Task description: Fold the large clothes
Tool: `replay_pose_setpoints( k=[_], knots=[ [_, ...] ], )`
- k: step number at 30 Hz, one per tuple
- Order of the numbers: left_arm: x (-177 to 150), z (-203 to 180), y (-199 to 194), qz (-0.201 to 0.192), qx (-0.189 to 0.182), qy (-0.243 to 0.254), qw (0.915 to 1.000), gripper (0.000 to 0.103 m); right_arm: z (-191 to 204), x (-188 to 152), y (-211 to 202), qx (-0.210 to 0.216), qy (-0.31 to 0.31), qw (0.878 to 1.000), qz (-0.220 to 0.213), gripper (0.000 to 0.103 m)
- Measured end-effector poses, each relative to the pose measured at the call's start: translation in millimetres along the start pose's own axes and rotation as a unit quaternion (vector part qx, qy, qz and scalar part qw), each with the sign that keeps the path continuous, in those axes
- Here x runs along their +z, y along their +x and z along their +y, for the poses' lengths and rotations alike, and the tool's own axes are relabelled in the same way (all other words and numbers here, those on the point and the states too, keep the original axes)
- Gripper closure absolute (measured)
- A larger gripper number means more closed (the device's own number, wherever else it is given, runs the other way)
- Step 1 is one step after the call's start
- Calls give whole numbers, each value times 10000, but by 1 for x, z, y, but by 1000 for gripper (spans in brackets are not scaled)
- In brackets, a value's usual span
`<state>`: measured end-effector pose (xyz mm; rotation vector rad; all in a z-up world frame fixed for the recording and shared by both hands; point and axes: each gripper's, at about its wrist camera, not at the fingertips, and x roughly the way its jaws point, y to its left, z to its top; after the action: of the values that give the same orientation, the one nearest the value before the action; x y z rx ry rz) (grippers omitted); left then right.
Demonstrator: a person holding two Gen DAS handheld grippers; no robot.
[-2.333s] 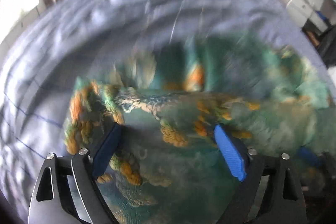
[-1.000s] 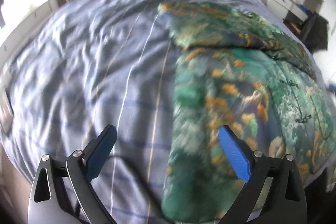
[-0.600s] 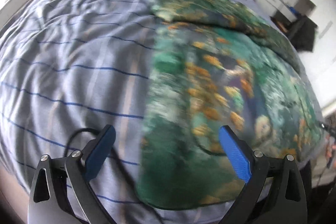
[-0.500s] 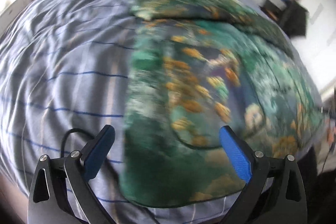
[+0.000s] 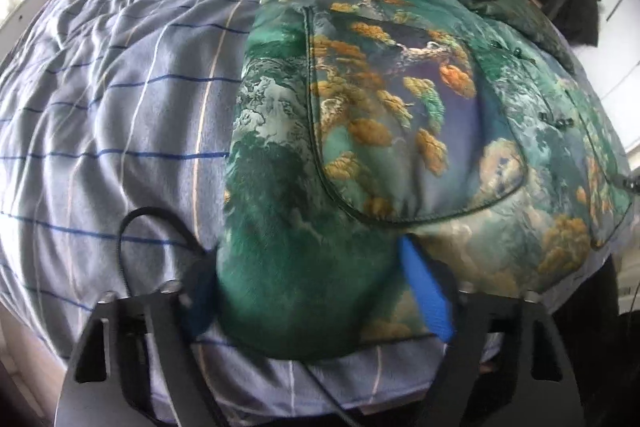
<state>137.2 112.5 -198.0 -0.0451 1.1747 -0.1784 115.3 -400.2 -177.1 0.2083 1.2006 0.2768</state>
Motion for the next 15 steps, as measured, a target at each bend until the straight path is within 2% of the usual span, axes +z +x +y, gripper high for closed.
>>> replay_pose_setpoints(
  k=[1,3,4,5,6,7,8,15],
  knots=[
    [-3,0,-4,0,26,16,10000,36,3,1,-1,4,-8,10000,-5,37],
    [-6,3,-11,-2,78,10,10000,61,7,3,-5,-48,-43,10000,-49,56],
    [-6,4,-14,-18,90,7,10000,69,7,3,-8,-87,-46,9999,-88,67],
    [-6,4,-18,-44,94,-2,9999,82,8,4,-11,-112,-25,9998,-133,73],
    [-5,4,-22,-70,41,-24,10000,88,8,5,-15,-75,18,9998,-176,76],
    [-1,7,-24,-105,10,-49,9999,89,9,6,-19,-44,29,9997,-224,82],
    [2,7,-27,-147,-2,-68,9999,91,11,8,-23,-20,9,9997,-263,84],
    [7,11,-72,-686,-361,-360,9963,94,25,17,-55,78,-142,9981,-588,87]
  ],
)
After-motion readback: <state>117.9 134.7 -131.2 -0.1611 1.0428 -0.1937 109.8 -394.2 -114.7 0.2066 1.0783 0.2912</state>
